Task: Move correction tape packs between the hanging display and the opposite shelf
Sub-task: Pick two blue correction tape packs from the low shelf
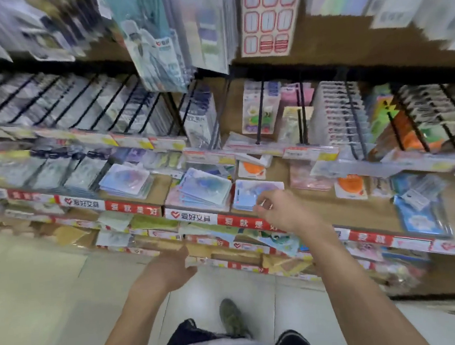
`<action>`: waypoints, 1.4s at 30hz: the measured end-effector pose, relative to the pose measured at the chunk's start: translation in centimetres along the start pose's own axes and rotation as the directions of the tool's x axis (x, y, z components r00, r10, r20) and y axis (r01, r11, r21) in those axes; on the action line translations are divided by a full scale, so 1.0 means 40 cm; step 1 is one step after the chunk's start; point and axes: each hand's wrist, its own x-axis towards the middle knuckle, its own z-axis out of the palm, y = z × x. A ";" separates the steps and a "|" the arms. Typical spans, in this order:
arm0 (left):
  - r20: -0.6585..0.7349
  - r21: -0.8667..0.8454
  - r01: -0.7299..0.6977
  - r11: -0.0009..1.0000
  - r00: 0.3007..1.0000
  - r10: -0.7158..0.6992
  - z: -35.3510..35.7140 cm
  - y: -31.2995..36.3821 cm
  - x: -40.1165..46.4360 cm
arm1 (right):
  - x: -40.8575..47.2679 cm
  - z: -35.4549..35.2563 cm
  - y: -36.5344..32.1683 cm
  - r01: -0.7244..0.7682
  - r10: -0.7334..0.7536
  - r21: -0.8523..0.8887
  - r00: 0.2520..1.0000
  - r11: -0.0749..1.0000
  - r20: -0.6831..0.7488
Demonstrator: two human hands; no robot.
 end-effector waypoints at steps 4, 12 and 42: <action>-0.043 -0.076 -0.032 0.997 0.999 0.029 -0.004 0.006 0.060 | 0.059 -0.006 0.013 -0.007 0.010 -0.084 0.999 0.996 0.040; -0.082 -0.191 0.012 0.982 0.996 -0.028 0.042 0.020 0.037 | 0.177 0.024 0.008 0.011 -0.007 -0.229 1.000 0.973 0.020; -0.090 -0.228 0.277 0.933 0.948 -0.304 0.185 0.261 -0.071 | 0.318 0.030 0.265 0.166 -0.155 -0.180 0.985 0.969 0.074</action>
